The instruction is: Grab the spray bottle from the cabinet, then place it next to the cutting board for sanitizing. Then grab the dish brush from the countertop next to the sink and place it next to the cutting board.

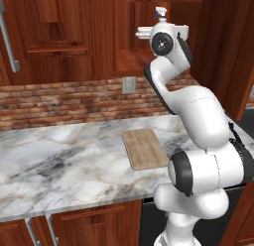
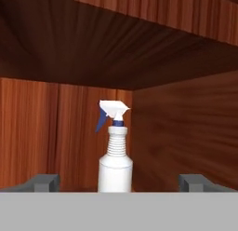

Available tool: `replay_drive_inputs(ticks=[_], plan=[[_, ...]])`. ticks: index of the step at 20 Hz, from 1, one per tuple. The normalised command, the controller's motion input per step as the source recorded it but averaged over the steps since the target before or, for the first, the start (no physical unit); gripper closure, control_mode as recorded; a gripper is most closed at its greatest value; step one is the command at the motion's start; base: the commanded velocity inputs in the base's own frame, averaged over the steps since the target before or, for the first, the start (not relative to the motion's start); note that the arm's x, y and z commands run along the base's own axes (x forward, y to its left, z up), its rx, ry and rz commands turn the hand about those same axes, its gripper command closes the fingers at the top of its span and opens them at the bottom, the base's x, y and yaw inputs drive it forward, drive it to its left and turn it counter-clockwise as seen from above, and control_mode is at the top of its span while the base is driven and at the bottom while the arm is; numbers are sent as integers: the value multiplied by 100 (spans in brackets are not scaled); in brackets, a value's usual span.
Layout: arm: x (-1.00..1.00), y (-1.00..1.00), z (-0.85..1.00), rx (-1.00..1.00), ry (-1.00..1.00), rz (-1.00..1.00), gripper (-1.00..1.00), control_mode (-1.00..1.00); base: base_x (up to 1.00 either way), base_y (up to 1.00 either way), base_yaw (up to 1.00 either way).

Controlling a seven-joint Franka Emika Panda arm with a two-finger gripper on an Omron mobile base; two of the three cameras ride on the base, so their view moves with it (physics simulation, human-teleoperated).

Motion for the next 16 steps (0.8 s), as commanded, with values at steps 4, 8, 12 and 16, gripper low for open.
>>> replay_drive_inputs(ticks=[4,8,12,16], plan=[[42,-4,0,0,0,0,-100,-100,0,0,0],[48,0,0,0,0,0,-100,-100,0,0,0],[51,0,0,0,0,0,-100,-100,0,0,0],[46,0,0,0,0,0,-100,-100,0,0,0]])
